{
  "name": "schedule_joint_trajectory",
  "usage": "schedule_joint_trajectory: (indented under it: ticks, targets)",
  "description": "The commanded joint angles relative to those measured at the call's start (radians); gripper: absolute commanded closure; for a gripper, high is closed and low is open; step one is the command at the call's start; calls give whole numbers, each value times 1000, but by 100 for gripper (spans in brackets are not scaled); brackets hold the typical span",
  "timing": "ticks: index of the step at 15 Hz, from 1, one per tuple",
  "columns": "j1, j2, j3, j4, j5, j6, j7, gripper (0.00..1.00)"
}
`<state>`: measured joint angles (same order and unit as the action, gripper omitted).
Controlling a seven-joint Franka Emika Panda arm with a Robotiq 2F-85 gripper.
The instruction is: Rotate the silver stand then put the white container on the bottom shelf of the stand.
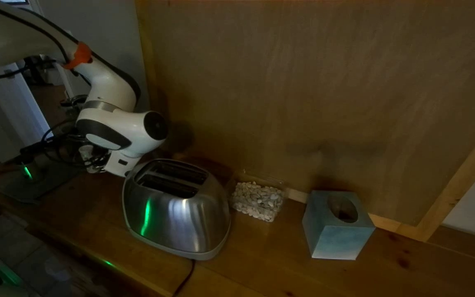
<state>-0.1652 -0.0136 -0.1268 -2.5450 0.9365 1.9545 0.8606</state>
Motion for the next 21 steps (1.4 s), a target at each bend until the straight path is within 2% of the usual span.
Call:
schedule_joint_trajectory:
  ticks: [1, 7, 11, 13, 18, 21]
  targets:
    - [5, -11, -8, 15, 0, -4, 0, 72]
    - [5, -85, -3, 1, -37, 18, 21, 32]
    - [3, -169, 12, -2, -117, 25, 72, 4]
    - [1, -222, 26, -1, -179, 30, 113, 0]
    - [-2, -379, 101, -3, -398, 75, 257, 0]
    - [-1, -469, 147, 4, -532, 61, 317, 0]
